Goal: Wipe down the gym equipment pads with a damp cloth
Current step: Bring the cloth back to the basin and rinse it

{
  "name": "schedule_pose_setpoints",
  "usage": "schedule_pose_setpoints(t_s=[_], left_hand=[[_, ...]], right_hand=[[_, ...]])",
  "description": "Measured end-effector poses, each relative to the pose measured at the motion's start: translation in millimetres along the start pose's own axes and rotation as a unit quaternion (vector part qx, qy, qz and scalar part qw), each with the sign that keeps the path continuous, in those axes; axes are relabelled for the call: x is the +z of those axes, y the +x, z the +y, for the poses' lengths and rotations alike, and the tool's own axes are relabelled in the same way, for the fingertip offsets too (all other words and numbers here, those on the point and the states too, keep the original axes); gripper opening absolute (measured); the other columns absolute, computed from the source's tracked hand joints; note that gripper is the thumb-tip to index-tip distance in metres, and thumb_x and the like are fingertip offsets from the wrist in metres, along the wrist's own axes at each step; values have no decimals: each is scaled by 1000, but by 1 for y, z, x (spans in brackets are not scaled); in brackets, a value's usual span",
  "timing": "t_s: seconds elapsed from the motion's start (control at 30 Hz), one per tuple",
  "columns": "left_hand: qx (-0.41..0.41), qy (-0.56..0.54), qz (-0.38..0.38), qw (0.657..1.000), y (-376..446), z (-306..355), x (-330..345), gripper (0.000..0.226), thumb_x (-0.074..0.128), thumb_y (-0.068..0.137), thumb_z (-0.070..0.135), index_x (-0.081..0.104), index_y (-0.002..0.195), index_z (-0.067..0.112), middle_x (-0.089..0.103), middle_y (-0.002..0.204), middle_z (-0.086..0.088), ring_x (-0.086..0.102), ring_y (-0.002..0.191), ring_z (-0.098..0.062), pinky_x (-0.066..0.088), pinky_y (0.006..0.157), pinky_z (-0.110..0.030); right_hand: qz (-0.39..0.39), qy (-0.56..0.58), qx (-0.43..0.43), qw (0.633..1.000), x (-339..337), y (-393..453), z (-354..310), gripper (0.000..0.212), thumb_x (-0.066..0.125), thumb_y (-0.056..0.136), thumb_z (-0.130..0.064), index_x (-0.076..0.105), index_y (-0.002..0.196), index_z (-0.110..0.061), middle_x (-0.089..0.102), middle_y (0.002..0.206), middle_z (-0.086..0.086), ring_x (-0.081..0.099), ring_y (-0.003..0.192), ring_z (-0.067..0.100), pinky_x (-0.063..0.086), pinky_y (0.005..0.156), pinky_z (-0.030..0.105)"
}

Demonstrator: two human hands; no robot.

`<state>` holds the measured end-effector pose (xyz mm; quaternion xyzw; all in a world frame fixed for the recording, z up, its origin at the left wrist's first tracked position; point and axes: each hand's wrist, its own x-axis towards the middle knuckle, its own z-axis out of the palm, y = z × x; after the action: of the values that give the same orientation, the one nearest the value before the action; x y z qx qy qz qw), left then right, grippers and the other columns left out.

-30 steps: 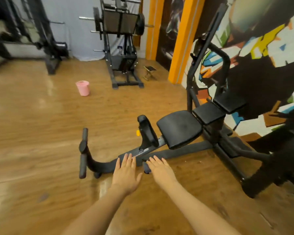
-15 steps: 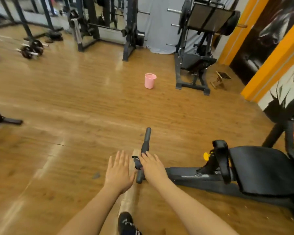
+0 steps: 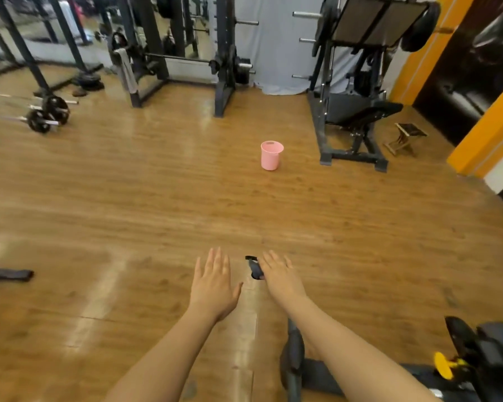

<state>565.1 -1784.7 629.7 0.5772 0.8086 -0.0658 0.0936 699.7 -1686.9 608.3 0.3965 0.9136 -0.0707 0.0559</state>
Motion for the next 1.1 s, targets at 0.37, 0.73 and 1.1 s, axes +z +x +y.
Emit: schedule_pose_setpoints(t_s=[0.37, 0.73, 1.1], left_hand=[[117, 41, 1, 992, 260, -46, -48, 71, 17, 100, 51, -6, 152, 8, -11, 160, -11, -15, 146, -25, -9, 116, -45], [190, 30, 33, 981, 546, -80, -129, 67, 18, 101, 46, 0, 152, 7, -5, 161, -11, -8, 147, -25, -2, 117, -44], [116, -553, -149, 812, 838, 4, -197, 26, 43, 102, 17, 68, 97, 12, 60, 81, 12, 49, 72, 3, 35, 58, -3]], right_hand=[[19, -15, 76, 997, -44, 221, 41, 56, 30, 97, -7, 10, 149, -14, 7, 157, 2, 1, 144, 16, 1, 115, 37], [55, 23, 162, 985, -105, 466, 107, 54, 31, 97, -10, 13, 148, -13, 9, 157, 2, 3, 144, 14, 2, 115, 36], [92, 137, 256, 953, -154, 723, 283, 49, 30, 101, -27, 18, 148, -19, 17, 156, -4, 8, 143, 9, 12, 112, 30]])
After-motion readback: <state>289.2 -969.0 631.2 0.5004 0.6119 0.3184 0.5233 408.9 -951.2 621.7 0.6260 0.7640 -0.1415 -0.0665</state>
